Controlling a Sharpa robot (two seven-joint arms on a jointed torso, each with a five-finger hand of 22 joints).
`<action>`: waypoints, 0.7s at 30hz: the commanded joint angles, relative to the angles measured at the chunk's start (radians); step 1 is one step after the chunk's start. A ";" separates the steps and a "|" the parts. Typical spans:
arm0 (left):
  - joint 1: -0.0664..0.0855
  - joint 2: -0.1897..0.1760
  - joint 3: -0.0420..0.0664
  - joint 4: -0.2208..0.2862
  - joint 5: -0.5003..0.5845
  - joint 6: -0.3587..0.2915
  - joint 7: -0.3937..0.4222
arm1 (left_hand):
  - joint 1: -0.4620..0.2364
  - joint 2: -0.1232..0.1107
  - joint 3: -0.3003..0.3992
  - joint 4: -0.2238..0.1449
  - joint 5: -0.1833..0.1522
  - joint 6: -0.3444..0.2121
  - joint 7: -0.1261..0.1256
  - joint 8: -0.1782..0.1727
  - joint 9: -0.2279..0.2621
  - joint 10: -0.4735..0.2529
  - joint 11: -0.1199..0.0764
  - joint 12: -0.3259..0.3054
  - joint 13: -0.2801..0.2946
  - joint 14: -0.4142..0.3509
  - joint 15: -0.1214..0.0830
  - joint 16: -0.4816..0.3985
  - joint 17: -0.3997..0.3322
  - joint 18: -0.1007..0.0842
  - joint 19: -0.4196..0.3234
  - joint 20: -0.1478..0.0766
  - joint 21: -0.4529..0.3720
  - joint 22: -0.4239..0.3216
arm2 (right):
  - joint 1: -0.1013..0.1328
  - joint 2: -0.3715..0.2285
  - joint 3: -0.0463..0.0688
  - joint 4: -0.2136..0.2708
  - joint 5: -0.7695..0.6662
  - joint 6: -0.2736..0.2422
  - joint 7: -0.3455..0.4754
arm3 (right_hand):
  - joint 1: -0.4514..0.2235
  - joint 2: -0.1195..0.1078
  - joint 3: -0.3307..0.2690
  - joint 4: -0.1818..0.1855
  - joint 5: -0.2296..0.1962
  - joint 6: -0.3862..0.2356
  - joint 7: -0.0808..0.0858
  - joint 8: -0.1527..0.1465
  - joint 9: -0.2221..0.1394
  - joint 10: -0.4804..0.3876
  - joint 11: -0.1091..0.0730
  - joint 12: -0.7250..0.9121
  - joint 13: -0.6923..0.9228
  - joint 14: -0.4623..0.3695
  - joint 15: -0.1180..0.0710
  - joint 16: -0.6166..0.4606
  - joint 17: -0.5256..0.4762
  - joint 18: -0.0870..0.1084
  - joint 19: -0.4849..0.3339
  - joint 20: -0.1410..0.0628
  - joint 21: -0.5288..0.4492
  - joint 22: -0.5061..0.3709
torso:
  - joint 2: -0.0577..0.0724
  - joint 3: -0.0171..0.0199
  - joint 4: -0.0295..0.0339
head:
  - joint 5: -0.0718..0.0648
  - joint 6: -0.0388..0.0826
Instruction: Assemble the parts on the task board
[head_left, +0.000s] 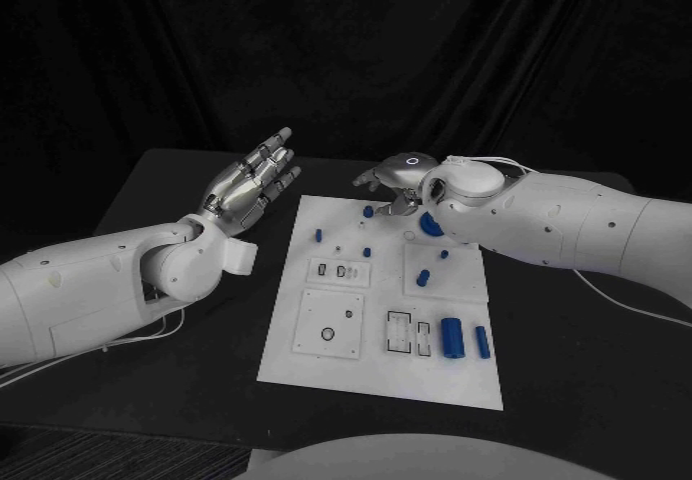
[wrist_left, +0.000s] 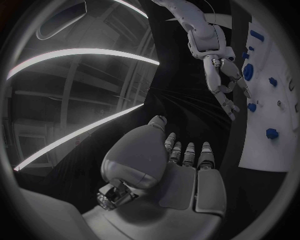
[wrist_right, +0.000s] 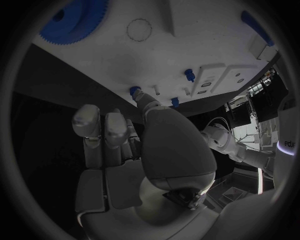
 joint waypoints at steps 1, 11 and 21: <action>-0.002 -0.003 0.001 0.000 0.000 0.012 0.007 | 0.006 0.002 0.007 0.001 0.003 0.004 0.006 0.006 0.001 -0.001 0.005 -0.003 -0.001 -0.002 0.007 -0.004 -0.002 0.014 0.000 0.006 -0.006 -0.001 | 0.016 -0.030 0.001 0.032 -0.003 -0.083 -0.010 | 0.002 0.019 -0.010 -0.002 0.004 0.061 0.016 0.012 0.007 0.043 0.000 0.008 0.004 -0.006 0.001 -0.009 -0.006 0.002 -0.006 -0.003 -0.007 0.001 | 0.000 0.0005 -0.0001 | -0.004 0.000; -0.002 -0.013 0.001 0.000 0.000 0.015 0.002 | 0.005 0.002 0.009 0.000 0.003 0.011 0.007 0.009 0.002 -0.001 0.006 -0.003 -0.001 -0.002 0.011 -0.004 -0.002 0.015 0.000 0.011 -0.006 -0.001 | 0.076 -0.245 0.000 0.264 -0.003 -0.050 -0.071 | 0.027 0.029 0.025 -0.004 0.058 0.299 0.097 0.039 0.021 0.229 -0.001 0.048 0.011 -0.049 0.000 -0.112 -0.133 0.015 -0.047 -0.003 -0.086 -0.047 | -0.004 0.0013 -0.0044 | -0.006 0.006; -0.006 -0.022 0.001 0.003 0.000 0.023 -0.006 | 0.005 0.002 0.012 -0.002 0.004 0.018 0.009 0.012 0.003 -0.001 0.009 -0.003 -0.001 -0.002 0.014 -0.004 -0.002 0.015 0.000 0.015 -0.006 -0.001 | 0.076 -0.400 -0.011 0.368 0.005 0.012 -0.126 | -0.034 -0.008 -0.002 0.038 0.010 0.397 0.071 0.015 0.021 0.346 -0.070 0.724 0.567 -0.043 -0.040 -0.195 -0.159 0.027 -0.090 -0.024 -0.242 -0.129 | -0.008 -0.0032 -0.0193 | 0.005 0.005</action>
